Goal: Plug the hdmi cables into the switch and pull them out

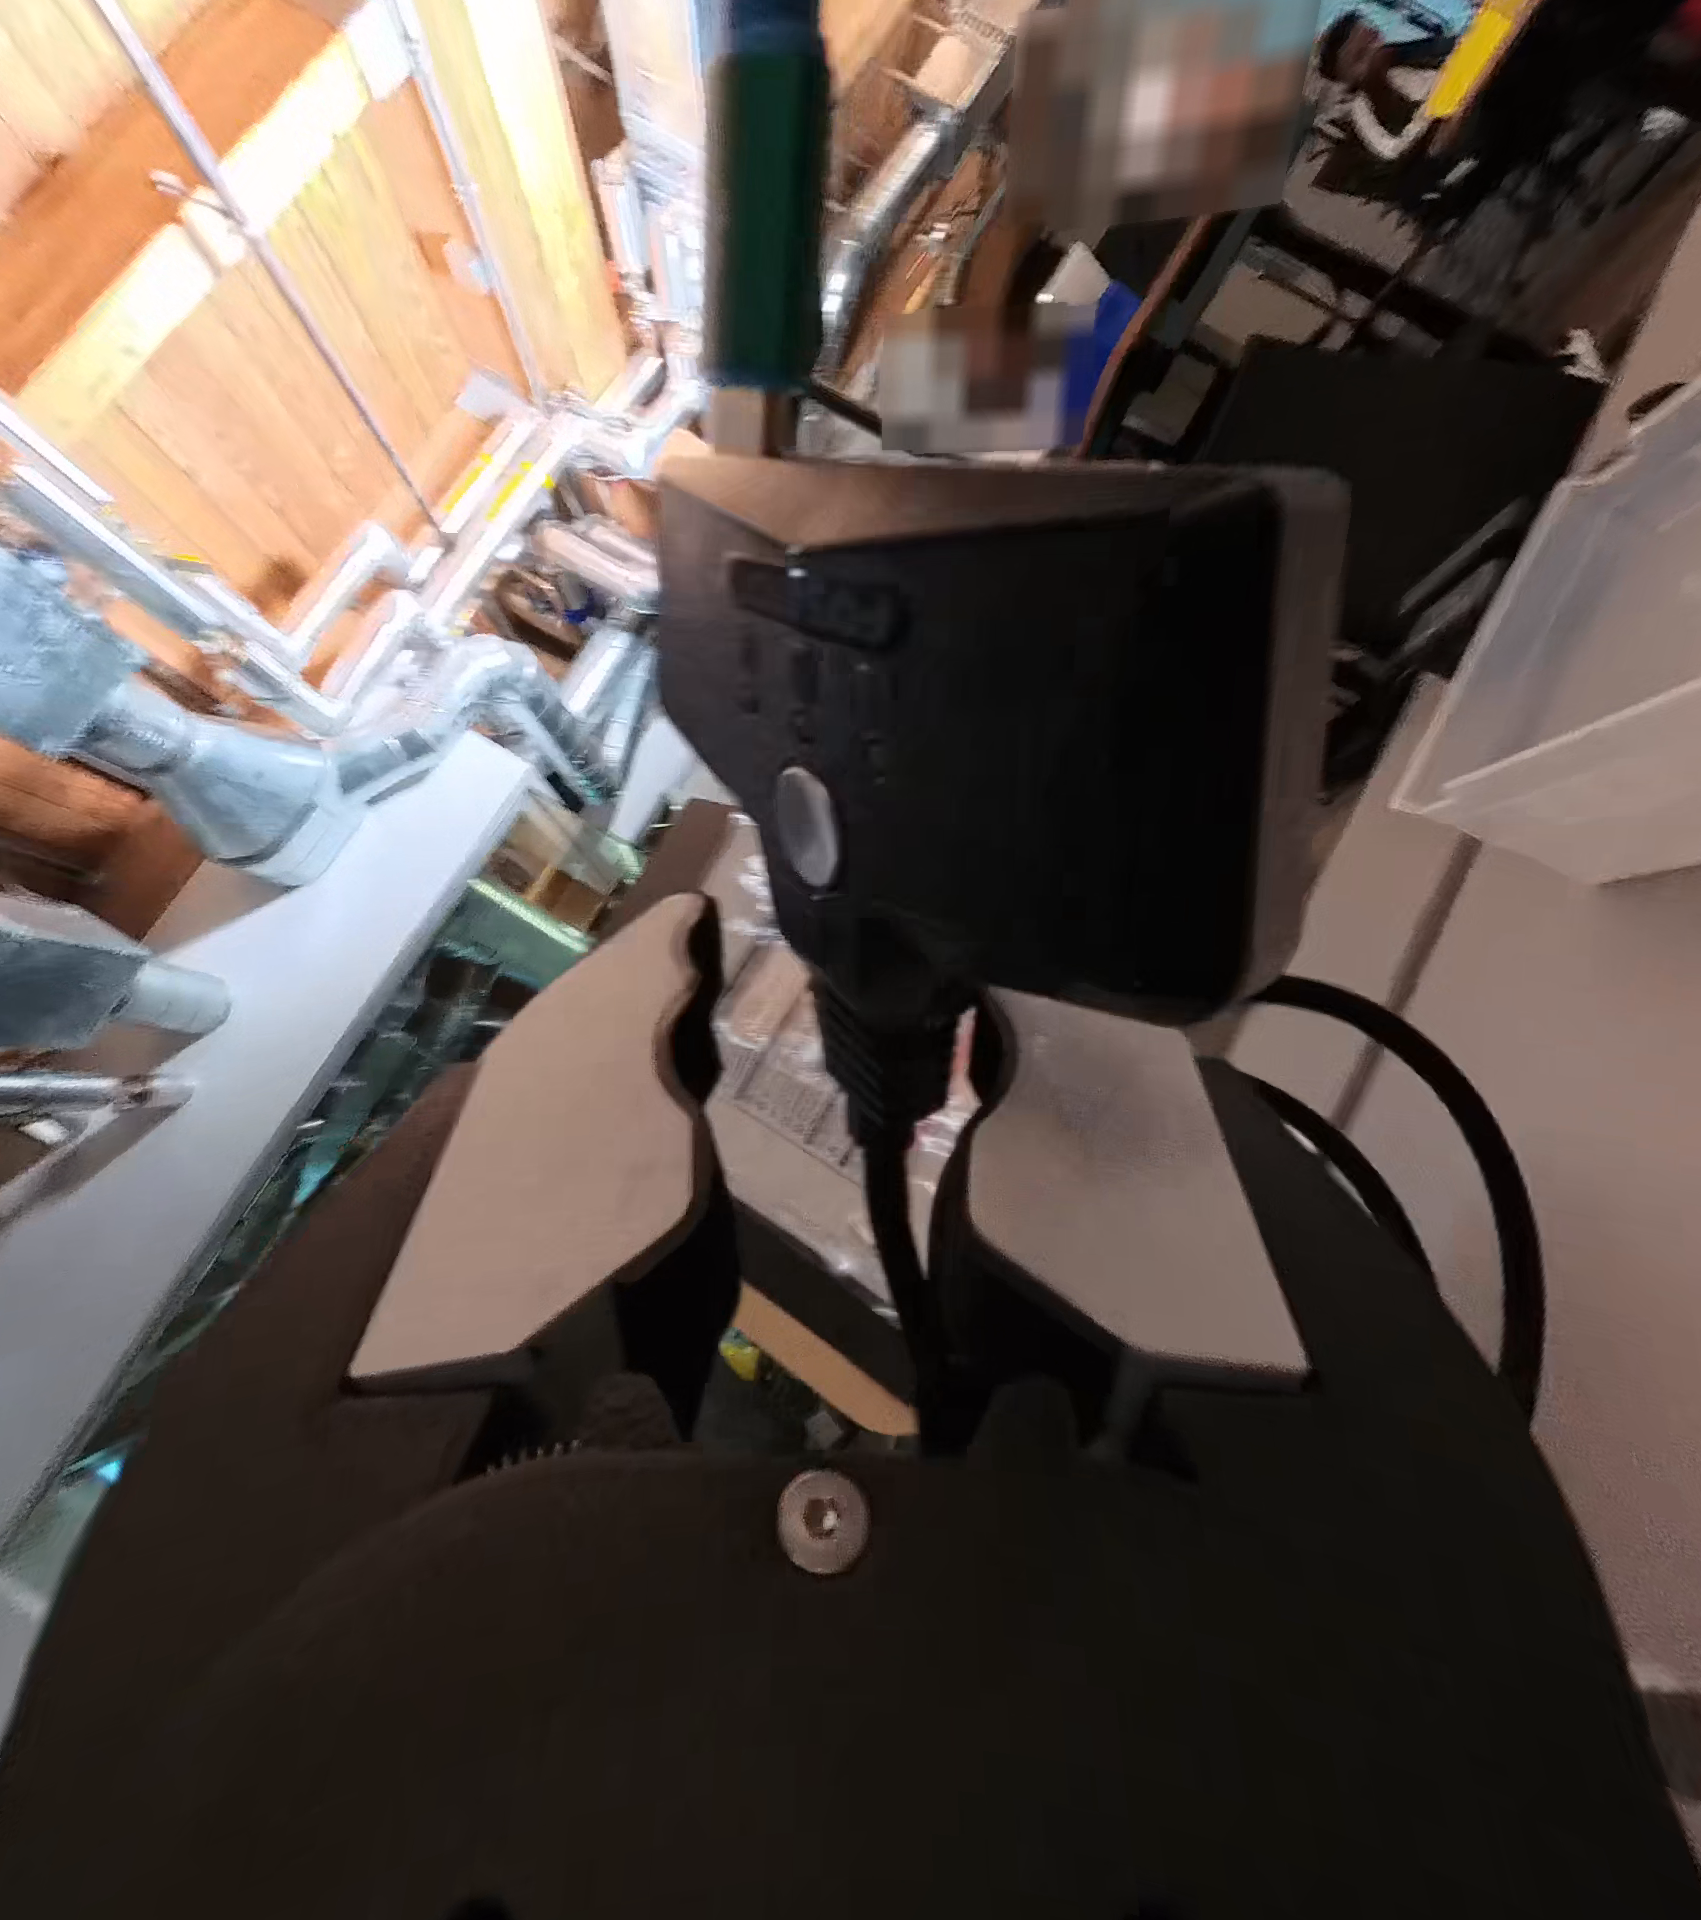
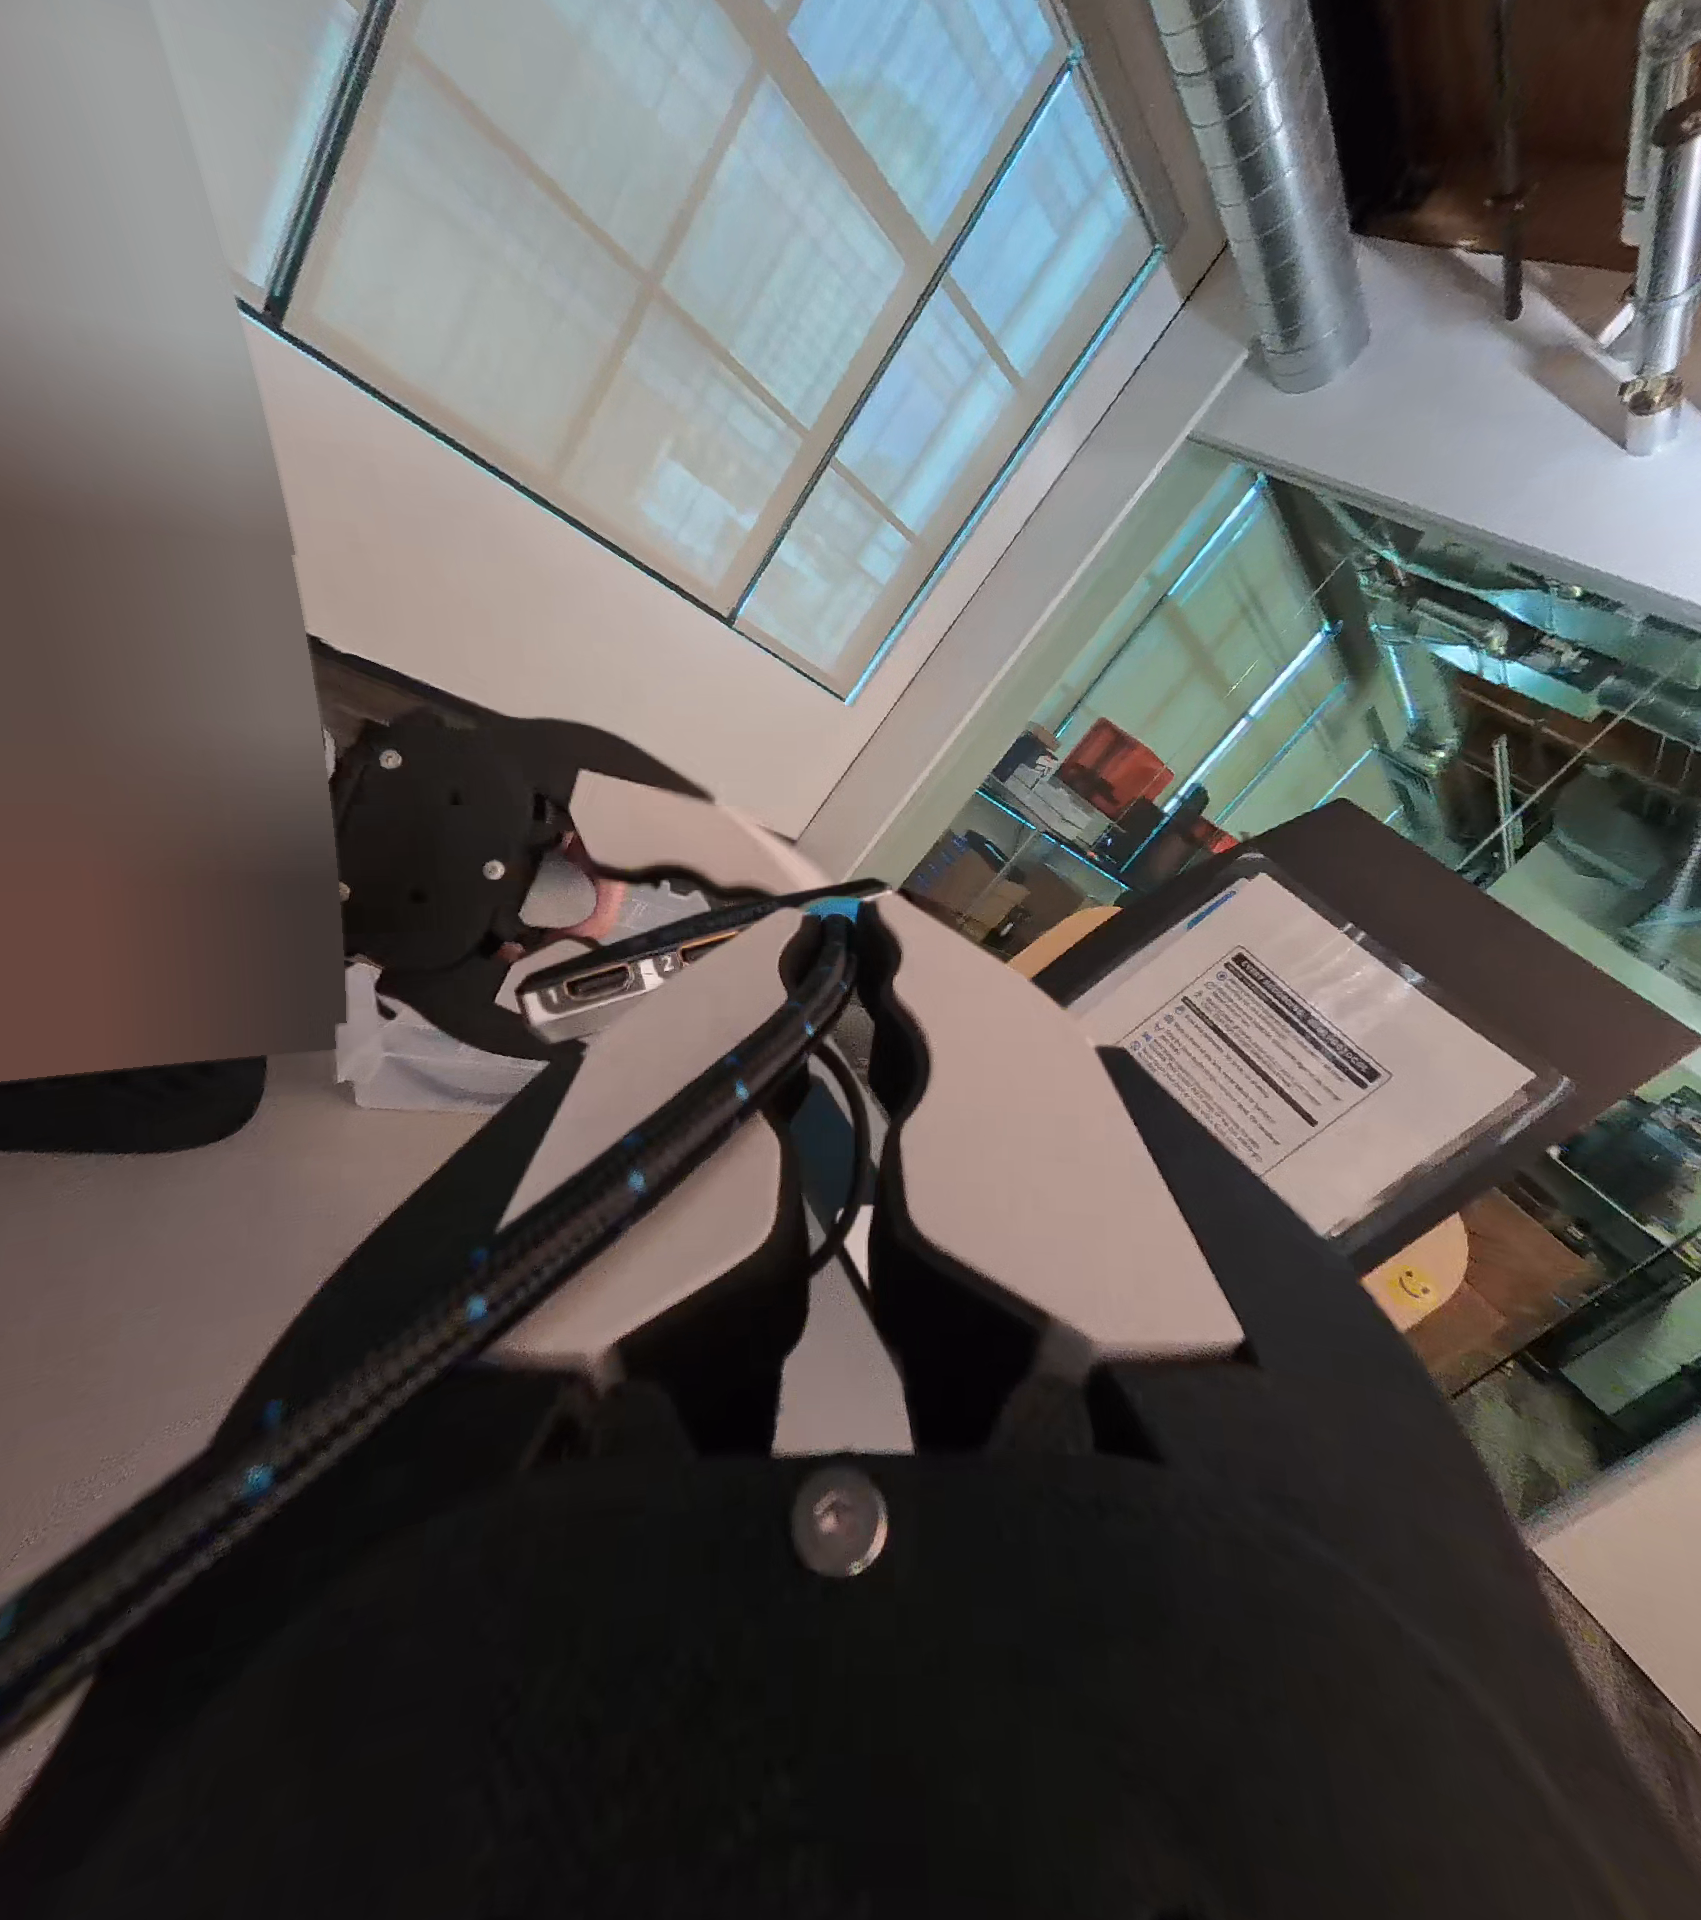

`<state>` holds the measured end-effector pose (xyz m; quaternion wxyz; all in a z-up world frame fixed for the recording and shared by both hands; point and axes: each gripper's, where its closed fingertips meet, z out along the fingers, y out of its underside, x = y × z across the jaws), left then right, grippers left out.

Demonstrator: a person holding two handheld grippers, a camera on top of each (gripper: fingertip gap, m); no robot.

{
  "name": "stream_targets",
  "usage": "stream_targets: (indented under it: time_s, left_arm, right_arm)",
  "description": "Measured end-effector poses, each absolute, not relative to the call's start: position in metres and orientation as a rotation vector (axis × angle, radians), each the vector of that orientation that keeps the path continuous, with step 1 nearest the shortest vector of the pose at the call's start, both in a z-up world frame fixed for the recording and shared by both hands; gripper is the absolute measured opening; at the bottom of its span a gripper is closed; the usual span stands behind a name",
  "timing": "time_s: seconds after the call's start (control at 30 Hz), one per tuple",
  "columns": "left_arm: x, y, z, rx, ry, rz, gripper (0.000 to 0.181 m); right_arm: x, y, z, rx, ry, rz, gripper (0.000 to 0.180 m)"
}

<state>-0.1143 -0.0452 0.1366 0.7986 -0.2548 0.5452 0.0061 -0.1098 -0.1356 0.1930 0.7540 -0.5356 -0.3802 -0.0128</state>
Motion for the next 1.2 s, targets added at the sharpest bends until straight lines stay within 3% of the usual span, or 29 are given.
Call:
stream_targets:
  time_s: [0.03, 0.07, 0.27, 0.6, 1.2]
  left_arm:
    - [-0.111, -0.047, 0.130, -0.557, 1.207, 0.003, 0.030]
    - [-0.108, -0.047, 0.126, -0.565, 1.223, 0.009, 0.030]
    - [-0.091, -0.049, 0.094, -0.606, 1.391, 0.000, 0.044]
    - [-0.076, -0.044, 0.046, -0.709, 1.644, -0.080, 0.040]
    - [-0.075, -0.064, 0.021, -0.685, 1.831, -0.084, 0.040]
  right_arm:
    - [-0.109, -0.135, 0.192, -1.175, -0.830, -0.029, 0.007]
    - [-0.109, -0.134, 0.191, -1.181, -0.839, -0.023, 0.006]
    - [-0.115, -0.137, 0.171, -1.162, -1.040, -0.072, 0.006]
    - [-0.103, -0.125, 0.139, -1.265, -1.177, -0.165, 0.006]
    - [-0.080, -0.131, 0.112, -1.443, -1.254, -0.044, 0.009]
